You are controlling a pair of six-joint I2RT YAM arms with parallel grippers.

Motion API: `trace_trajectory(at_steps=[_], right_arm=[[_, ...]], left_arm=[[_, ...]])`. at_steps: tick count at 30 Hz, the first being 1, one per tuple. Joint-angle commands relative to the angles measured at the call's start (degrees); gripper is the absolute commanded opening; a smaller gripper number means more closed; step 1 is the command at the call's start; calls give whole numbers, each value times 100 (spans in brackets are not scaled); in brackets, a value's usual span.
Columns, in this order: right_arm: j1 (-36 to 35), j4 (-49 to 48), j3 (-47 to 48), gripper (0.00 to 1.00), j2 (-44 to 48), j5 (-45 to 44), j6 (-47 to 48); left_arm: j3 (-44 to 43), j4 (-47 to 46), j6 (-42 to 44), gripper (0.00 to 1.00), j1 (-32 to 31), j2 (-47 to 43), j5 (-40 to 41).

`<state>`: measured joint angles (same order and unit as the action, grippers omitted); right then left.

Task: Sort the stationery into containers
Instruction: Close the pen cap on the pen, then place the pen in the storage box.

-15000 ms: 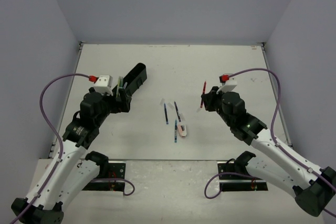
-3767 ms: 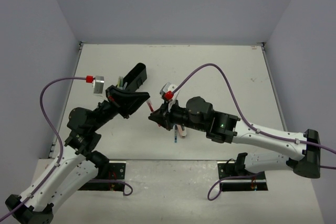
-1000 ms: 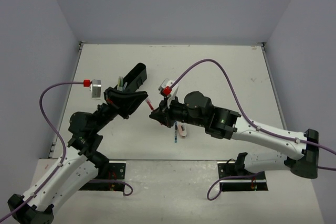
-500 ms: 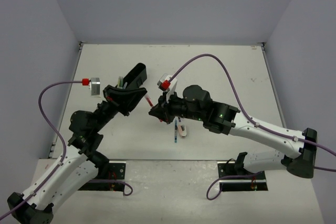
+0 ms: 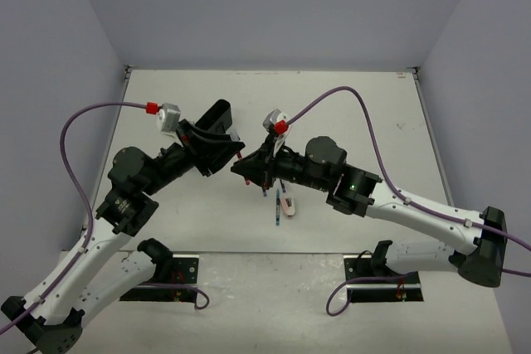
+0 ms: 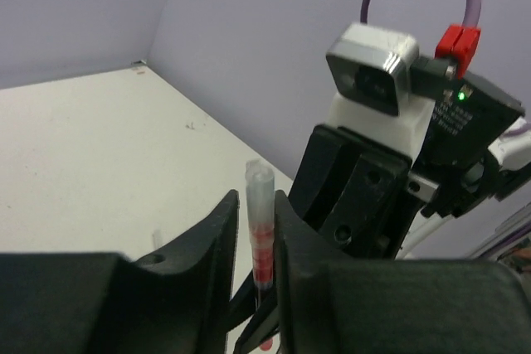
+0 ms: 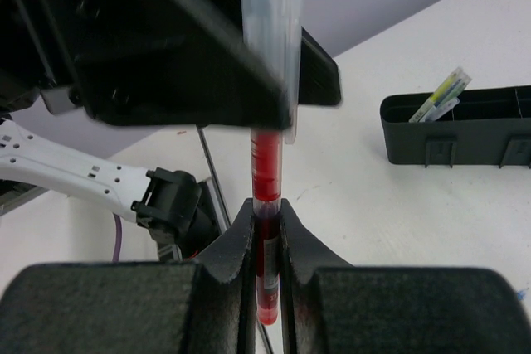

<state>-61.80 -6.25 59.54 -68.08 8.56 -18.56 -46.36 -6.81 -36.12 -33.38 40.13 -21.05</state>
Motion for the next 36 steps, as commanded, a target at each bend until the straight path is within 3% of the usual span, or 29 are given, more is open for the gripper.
trace_trajectory(at_steps=[1,10,15,18,31,34,36], right_arm=[[36,-1098,79,0,290,125,-122],[28,-1022,-34,0,194,87,-157],[28,-966,-153,0,154,112,-149],[34,-916,-168,0,127,247,-146],[28,-782,-162,0,119,444,-78],[25,-770,-162,0,129,423,-69],[28,-773,-171,0,155,381,-78]], left_arm=[[-94,843,272,41,-63,181,-424],[-311,780,320,43,-70,200,-540],[-543,787,475,65,-63,74,-495],[-730,827,540,65,-63,78,-360],[-1138,892,738,43,-63,417,-93],[-1121,812,726,28,-69,435,-176],[-1051,791,683,22,-63,411,-279]])
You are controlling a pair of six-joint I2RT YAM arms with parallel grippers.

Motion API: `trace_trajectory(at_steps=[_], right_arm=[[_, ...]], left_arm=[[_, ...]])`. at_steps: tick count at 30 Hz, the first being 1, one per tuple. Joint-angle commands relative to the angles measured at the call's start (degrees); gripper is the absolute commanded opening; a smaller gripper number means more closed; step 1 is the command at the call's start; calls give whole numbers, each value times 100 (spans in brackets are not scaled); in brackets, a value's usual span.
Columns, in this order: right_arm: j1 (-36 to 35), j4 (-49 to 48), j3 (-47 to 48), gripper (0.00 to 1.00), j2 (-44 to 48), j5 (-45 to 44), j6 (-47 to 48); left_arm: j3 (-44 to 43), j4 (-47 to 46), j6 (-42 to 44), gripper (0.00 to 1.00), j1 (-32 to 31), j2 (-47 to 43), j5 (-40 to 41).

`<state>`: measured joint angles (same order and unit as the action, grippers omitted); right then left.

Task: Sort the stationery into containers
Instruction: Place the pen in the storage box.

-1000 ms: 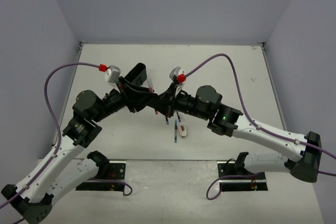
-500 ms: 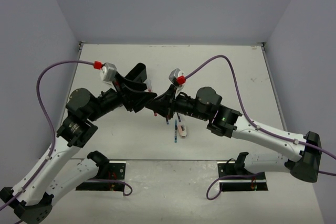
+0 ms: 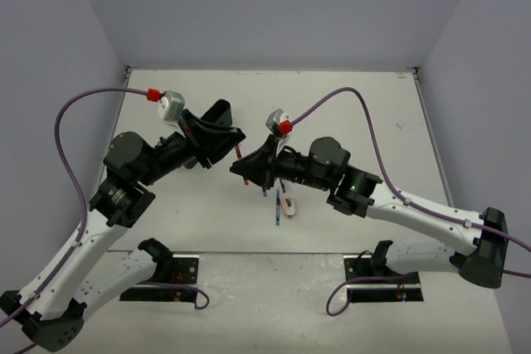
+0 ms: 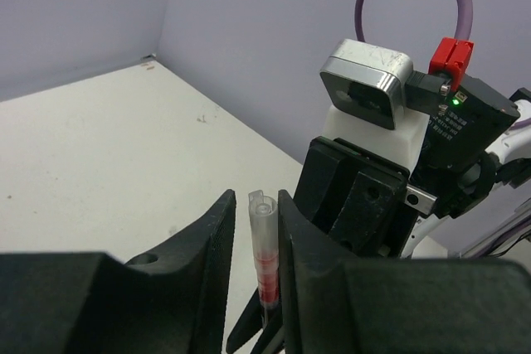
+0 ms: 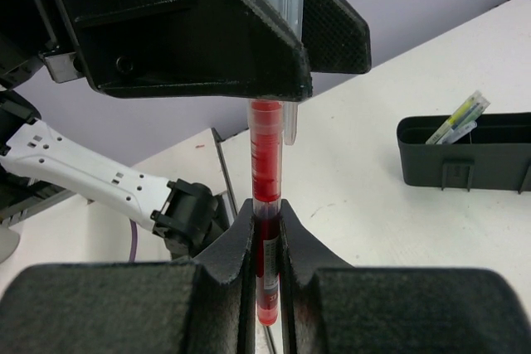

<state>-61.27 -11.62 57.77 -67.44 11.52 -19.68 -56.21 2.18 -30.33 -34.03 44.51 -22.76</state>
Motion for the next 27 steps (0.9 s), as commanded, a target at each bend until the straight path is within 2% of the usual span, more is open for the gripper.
trace_trajectory(at_steps=[1,4,14,23,27], right_arm=[[-25,-230,11,0,105,65,35],[-27,-211,70,0,122,24,43],[-17,-496,582,0,266,-634,115],[312,-359,2235,0,-178,-557,234],[335,-306,2449,0,-420,-601,226]], left_arm=[[-3,-178,72,19,1,-47,-150],[217,-482,-27,0,1,-111,-317],[1241,-1010,-558,0,5,-213,-984],[2383,-1551,-993,0,-189,-438,-1457],[2704,-1571,-1054,0,-340,-473,-1423]])
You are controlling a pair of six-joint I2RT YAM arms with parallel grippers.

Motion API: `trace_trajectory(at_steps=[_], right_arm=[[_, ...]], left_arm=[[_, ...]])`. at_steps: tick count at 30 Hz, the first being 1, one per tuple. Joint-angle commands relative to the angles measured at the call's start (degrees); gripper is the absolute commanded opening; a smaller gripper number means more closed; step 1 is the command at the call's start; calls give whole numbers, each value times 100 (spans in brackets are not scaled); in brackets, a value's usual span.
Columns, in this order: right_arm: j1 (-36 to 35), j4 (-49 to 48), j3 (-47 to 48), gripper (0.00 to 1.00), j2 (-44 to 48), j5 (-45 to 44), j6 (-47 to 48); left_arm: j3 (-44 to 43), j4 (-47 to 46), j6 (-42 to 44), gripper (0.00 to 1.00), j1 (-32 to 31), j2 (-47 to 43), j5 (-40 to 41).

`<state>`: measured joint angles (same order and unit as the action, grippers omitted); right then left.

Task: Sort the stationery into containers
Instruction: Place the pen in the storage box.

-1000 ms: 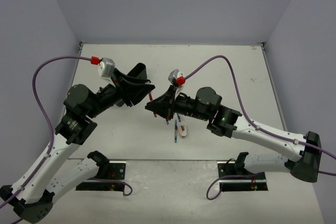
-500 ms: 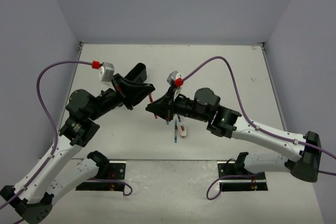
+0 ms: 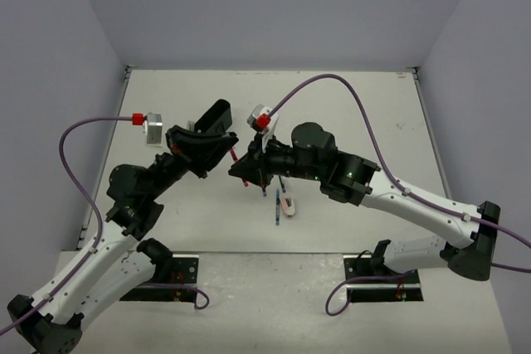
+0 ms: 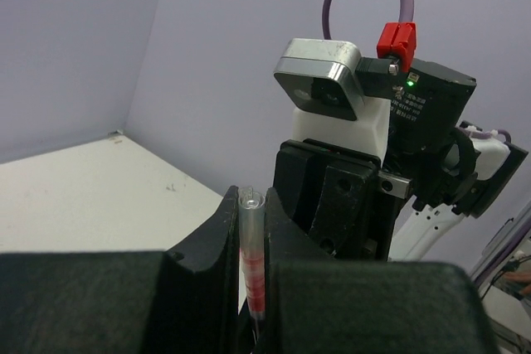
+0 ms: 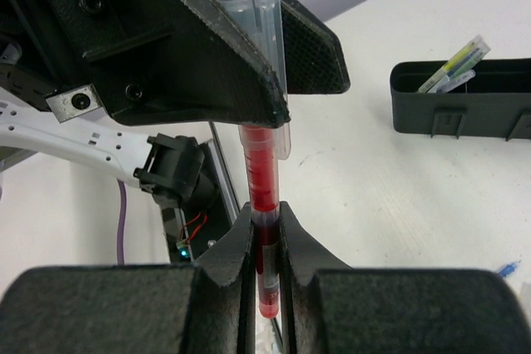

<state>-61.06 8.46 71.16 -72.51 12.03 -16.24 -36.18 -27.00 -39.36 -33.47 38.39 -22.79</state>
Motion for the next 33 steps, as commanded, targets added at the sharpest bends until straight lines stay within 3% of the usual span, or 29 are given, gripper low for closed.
trace_trajectory(at_steps=[1,3,8,11,15,16,17,18,20,24,29,30,33], right_arm=[[316,-2317,1020,0,41,-691,-107],[323,-2357,833,0,18,-728,-99],[323,-2551,-458,0,311,-707,39],[347,-2766,-1102,2,534,-825,31],[440,-2805,-1426,21,643,-815,7],[466,-2798,-1475,30,652,-806,7],[491,-2805,-1492,32,661,-798,6],[511,-2794,-1513,44,672,-780,0],[577,-2748,-1586,51,712,-647,16],[634,-2654,-1745,61,730,-661,33],[657,-2323,-2192,65,1071,-1000,77],[657,-2279,-2314,65,1193,-1182,60],[657,-2118,-2735,69,1805,-1830,-94]], left_arm=[[722,1348,-151,0,-406,134,-1431],[736,1398,-151,0,-406,134,-1396],[-294,2928,677,0,-404,199,-209],[-796,3300,842,0,-406,378,157],[-1485,3471,886,0,-406,600,800],[-1538,3453,885,0,-406,610,851],[-1598,3426,878,0,-406,627,906],[-1646,3393,877,0,-405,636,1043],[-1802,3377,869,0,-397,669,1298],[-2129,3482,974,0,-397,873,1909],[-2604,3579,1440,0,-371,1485,3130],[-2742,3475,1647,0,-345,1625,3649],[-2799,2605,1996,0,36,2215,4126]])
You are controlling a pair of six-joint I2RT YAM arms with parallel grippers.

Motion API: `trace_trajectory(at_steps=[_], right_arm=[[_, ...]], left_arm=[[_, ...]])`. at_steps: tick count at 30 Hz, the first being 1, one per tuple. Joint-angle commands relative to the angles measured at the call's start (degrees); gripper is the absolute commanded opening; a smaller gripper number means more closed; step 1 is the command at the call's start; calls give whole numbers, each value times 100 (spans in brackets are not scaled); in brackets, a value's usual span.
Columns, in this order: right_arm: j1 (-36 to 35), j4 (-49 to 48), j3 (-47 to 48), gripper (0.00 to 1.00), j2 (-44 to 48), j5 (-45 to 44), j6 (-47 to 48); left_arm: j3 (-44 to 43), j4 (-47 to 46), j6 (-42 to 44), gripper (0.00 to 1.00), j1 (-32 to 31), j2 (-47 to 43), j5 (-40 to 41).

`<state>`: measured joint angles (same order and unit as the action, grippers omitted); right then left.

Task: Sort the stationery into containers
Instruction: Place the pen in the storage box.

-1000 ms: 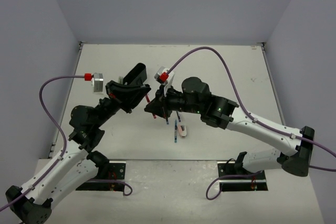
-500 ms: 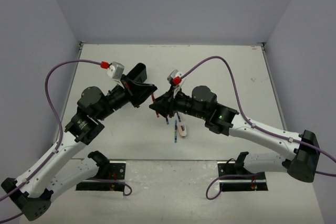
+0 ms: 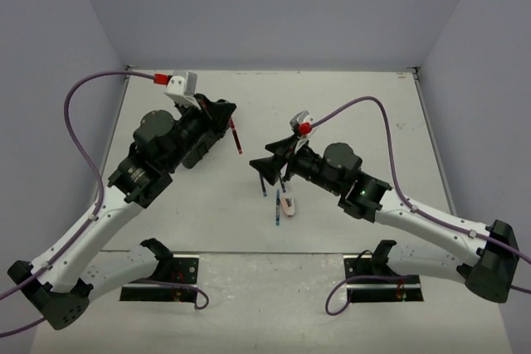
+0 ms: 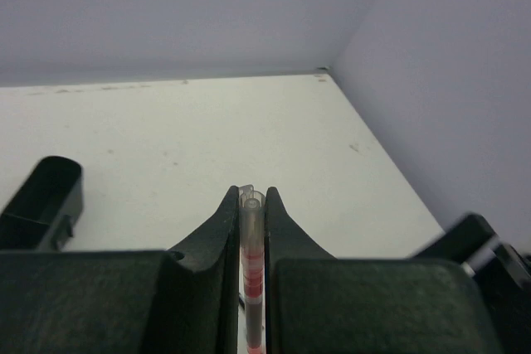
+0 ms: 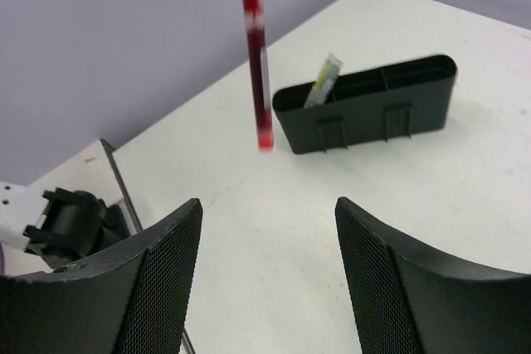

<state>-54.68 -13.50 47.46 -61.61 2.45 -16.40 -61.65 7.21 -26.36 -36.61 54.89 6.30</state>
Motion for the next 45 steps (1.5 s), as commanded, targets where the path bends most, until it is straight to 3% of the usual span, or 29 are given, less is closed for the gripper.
trace_trajectory(at_steps=[1,7,13,22,27,31,34,39,40,45], right_arm=[[18,164,-450,70,882,-1025,-134],[23,423,-798,72,1396,-1075,-114],[18,472,-1022,72,1721,-976,-145],[27,585,-1169,73,1986,-983,-30],[18,598,-1160,73,1951,-891,9],[27,637,-1134,74,1890,-974,67],[27,640,-1124,74,1779,-1129,84],[53,674,-1027,74,1453,-1286,50],[58,684,-1016,74,1397,-1312,56],[489,1028,-743,73,780,-1349,-360]], left_arm=[[-229,-1202,768,0,474,736,1230],[274,-3763,1631,0,1234,1798,1277],[244,-5152,1795,0,1706,3241,967],[-76,-5818,1927,0,1874,4530,870],[89,-5916,2052,0,1925,4676,847],[345,-5489,1907,0,1930,4513,838],[614,-5346,1760,18,1947,4385,721],[863,-5024,1460,67,1956,4109,574],[852,-4913,1446,68,1956,4095,566],[381,-3590,769,97,1956,3337,528]])
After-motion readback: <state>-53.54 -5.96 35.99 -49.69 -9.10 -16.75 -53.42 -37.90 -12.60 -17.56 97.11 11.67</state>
